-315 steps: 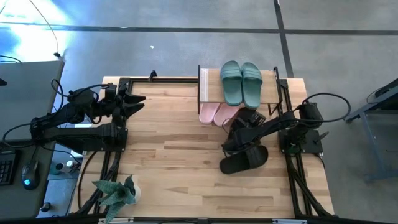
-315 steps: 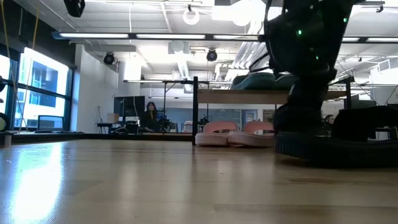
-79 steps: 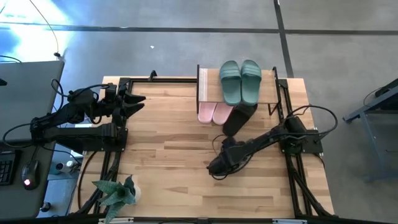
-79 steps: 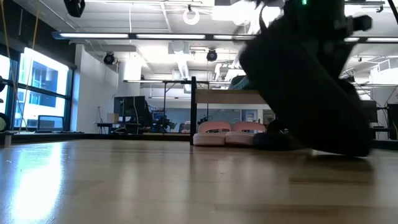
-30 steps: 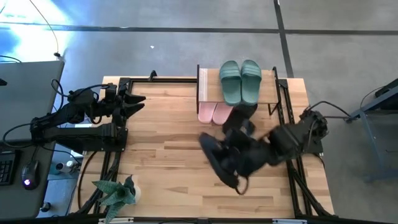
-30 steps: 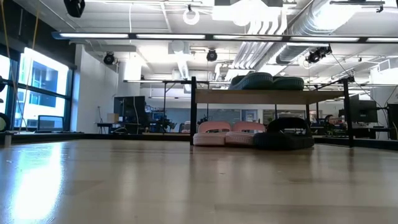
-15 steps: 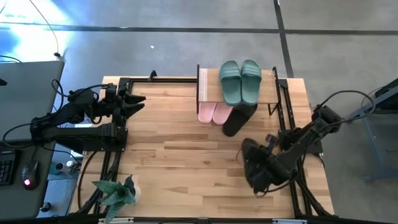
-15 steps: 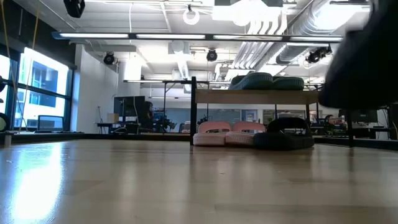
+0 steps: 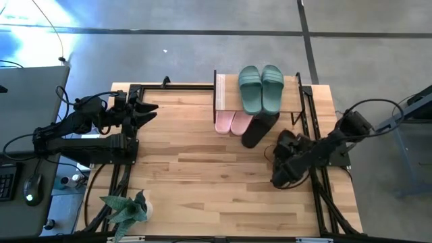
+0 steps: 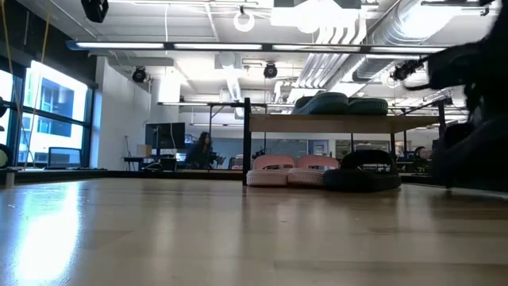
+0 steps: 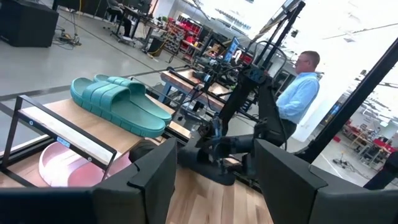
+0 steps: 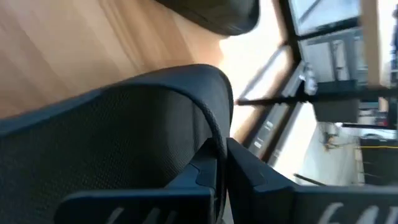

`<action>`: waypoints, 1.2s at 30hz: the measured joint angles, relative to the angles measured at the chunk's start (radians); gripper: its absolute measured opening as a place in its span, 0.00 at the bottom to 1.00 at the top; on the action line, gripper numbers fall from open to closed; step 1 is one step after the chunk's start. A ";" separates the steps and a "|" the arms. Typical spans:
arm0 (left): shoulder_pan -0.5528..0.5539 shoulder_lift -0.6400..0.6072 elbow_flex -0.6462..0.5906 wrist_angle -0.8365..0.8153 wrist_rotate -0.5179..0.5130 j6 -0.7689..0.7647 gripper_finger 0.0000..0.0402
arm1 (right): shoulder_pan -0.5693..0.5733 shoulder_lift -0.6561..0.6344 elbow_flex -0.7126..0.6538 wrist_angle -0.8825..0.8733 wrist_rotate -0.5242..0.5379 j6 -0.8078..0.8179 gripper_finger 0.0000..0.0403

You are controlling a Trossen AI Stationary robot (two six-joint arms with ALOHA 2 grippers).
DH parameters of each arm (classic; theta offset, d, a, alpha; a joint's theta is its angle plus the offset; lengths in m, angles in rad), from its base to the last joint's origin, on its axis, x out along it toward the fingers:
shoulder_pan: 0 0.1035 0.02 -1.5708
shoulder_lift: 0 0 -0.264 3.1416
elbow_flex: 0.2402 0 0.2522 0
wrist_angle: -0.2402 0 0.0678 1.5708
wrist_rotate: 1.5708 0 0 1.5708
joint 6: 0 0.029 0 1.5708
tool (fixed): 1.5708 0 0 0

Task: Pick and place slides into the shelf
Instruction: Put the black slide under the shelf

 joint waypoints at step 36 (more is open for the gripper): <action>0.000 0.000 0.000 0.000 0.000 0.000 0.49 | -0.693 0.000 -0.130 0.526 0.271 -0.707 0.00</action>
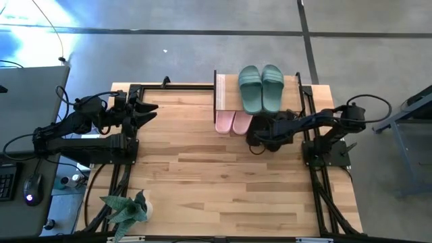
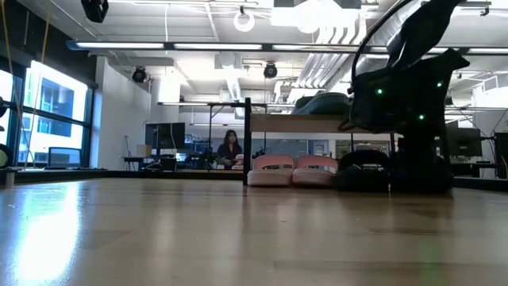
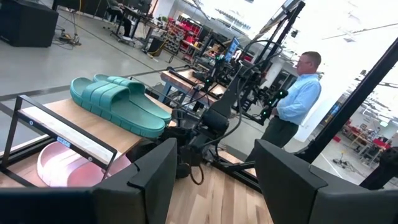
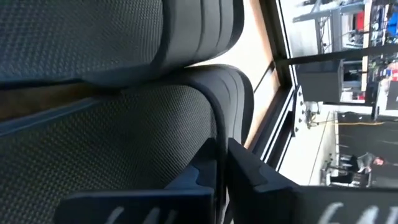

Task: Pick and place slides into the shelf
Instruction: Put the black slide under the shelf

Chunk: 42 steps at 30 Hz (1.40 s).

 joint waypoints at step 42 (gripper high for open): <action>0.000 0.000 0.000 0.000 0.000 0.000 0.49 | -0.047 0.001 0.001 0.037 -0.042 -0.025 0.31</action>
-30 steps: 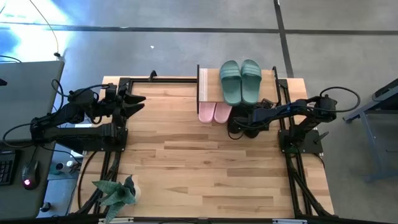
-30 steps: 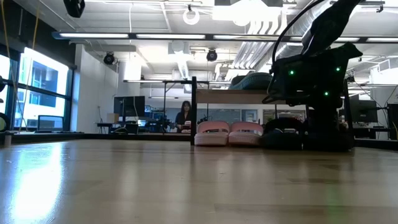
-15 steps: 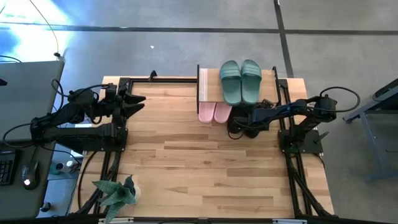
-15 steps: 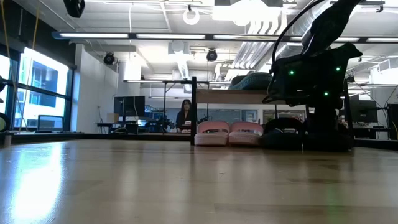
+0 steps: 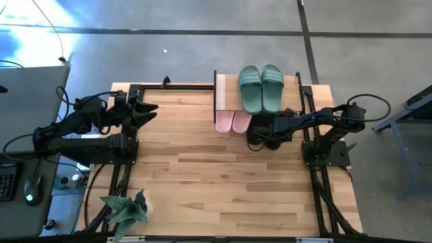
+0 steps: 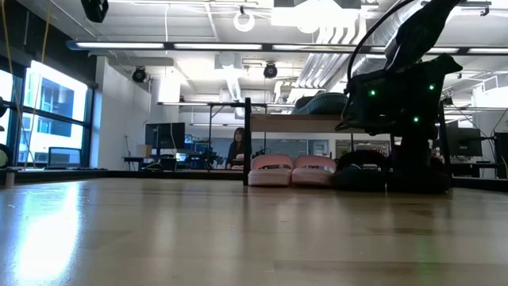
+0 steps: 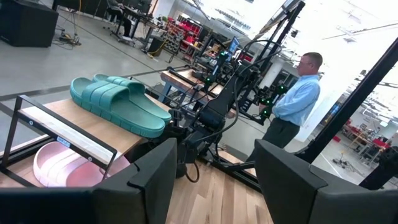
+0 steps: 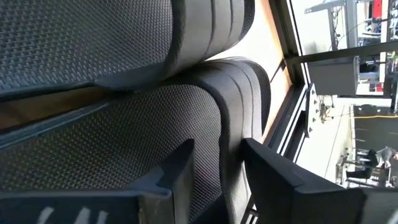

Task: Pick and place slides into the shelf
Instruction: Put the black slide under the shelf

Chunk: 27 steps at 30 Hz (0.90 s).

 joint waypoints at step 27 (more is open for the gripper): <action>0.000 0.000 0.000 0.000 0.000 0.000 0.49 | 0.106 -0.001 0.150 -0.206 -0.003 0.083 0.31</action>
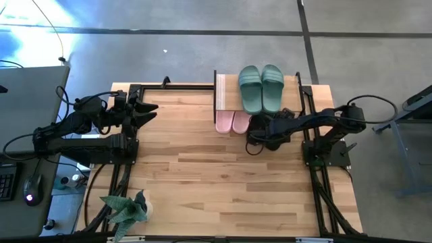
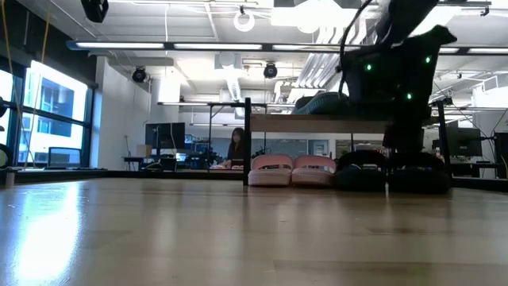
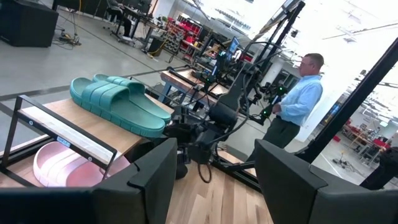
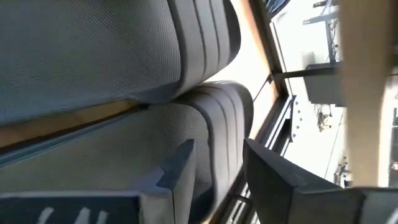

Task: Pick and place slides into the shelf
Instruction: Put the black slide under the shelf

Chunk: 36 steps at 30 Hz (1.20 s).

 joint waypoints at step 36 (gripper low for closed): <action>0.000 0.000 0.000 0.000 0.000 0.000 0.49 | 0.638 -0.382 -0.055 0.252 -0.228 1.174 0.00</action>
